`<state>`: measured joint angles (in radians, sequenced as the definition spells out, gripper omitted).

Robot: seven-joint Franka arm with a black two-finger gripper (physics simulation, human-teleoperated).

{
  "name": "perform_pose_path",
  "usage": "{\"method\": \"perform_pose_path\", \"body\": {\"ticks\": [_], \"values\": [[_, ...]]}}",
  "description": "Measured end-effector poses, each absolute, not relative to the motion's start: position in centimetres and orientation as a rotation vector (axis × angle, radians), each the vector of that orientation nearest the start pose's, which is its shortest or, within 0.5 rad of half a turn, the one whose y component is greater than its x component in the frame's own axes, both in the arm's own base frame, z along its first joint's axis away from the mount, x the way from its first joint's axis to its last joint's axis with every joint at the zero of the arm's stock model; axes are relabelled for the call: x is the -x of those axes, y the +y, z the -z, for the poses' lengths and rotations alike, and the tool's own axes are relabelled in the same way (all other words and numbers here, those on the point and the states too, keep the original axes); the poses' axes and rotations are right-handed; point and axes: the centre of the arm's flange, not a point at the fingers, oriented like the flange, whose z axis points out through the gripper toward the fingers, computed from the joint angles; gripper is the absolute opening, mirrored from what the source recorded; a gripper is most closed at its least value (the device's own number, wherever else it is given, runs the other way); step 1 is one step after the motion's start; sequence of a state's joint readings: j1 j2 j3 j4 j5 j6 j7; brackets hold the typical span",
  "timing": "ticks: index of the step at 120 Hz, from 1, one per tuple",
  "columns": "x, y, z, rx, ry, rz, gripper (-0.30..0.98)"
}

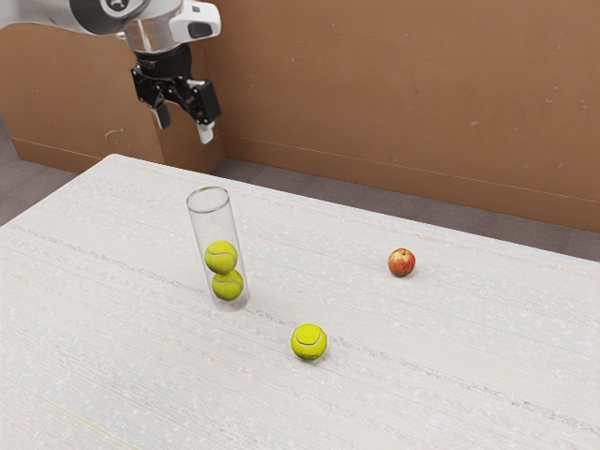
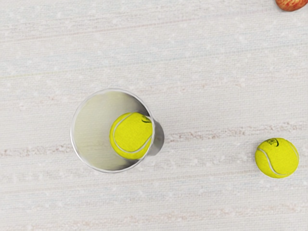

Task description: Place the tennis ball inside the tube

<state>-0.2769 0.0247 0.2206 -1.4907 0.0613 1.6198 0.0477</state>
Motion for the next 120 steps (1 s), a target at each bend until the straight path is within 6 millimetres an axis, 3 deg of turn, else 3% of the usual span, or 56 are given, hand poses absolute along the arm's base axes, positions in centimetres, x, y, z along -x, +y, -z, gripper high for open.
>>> {"method": "perform_pose_path", "body": {"ticks": [42, 62, 84, 101, 120], "values": [[-56.7, -1.3, -64.4, 3.126, 0.113, 0.101, 0.69], [-55.0, -1.4, -59.6, 3.186, 0.105, -0.045, 0.69], [-56.4, -2.7, -55.0, 3.205, 0.112, -0.09, 0.69], [-56.0, -6.1, -50.0, 3.215, 0.185, -0.127, 0.69], [-55.7, -14.3, -46.9, 3.21, 0.387, -0.097, 0.69]]}}
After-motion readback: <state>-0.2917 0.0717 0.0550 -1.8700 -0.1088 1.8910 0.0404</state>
